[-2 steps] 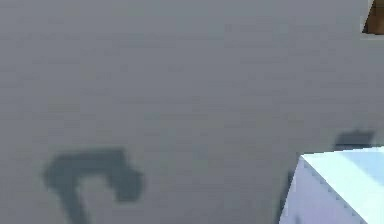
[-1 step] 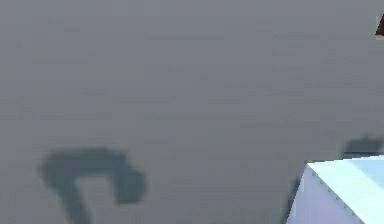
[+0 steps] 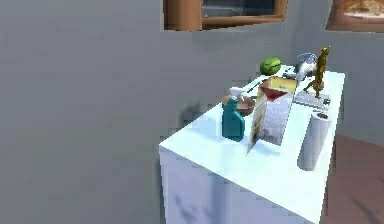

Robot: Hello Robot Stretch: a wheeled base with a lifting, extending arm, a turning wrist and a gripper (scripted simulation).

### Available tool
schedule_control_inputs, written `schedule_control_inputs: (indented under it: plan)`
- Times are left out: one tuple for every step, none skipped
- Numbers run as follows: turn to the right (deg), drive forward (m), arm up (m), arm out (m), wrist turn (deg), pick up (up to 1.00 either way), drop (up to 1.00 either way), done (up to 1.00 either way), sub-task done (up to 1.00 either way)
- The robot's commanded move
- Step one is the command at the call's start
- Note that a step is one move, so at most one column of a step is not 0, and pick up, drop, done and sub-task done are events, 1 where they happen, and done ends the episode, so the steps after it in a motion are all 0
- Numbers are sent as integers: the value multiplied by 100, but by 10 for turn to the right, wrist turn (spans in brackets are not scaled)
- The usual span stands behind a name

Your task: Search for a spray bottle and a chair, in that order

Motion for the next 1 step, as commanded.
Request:
schedule_control_inputs:
  plan:
    - [120,0,0,0,0,0,0,0,0]
